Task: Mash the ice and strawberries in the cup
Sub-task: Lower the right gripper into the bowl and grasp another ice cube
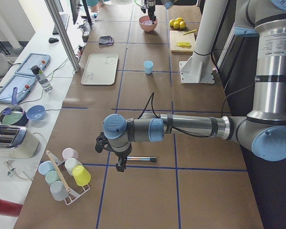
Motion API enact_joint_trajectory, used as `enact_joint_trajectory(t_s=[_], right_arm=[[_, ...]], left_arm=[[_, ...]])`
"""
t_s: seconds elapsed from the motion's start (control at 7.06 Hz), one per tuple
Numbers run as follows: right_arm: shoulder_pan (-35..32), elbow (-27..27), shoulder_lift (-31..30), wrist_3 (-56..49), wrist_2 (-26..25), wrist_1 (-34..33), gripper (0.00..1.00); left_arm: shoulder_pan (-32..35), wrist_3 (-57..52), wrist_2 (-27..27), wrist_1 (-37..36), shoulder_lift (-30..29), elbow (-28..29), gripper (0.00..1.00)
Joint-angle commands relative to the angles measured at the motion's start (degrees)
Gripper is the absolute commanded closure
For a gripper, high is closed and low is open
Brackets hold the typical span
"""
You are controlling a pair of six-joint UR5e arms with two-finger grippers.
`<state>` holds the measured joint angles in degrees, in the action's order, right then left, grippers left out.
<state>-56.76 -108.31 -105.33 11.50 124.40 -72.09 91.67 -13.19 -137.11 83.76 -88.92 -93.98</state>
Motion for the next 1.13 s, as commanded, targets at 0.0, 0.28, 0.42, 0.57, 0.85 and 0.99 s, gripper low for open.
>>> enact_joint_trajectory(t_s=[0.0,0.28,0.42,0.57,0.85,0.99], right_arm=[[-0.2,0.1,-0.1,-0.6,0.0,-0.1,0.39],[-0.4,0.1,0.1,-0.6,0.0,-0.2,0.41],[-0.6,0.1,0.0,-0.6,-0.1,-0.1,0.41],[-0.7,0.1,0.1,-0.6,0.0,-0.1,0.42],[-1.1,0.0,0.0,-0.7,-0.1,-0.1,0.64],[-1.6,-0.1,0.0,-1.3,0.0,0.0,0.86]], left_arm=[[0.0,0.0,0.0,0.0,0.1,-0.2,0.0],[0.0,0.1,0.0,0.0,0.1,-0.6,0.0],[0.0,0.1,0.0,0.0,0.1,-0.8,0.0],[0.0,0.2,0.0,0.0,0.0,-0.8,0.0],[0.0,0.1,0.0,0.0,0.0,-0.9,0.0],[0.0,0.2,0.0,0.0,0.1,-0.8,0.0]])
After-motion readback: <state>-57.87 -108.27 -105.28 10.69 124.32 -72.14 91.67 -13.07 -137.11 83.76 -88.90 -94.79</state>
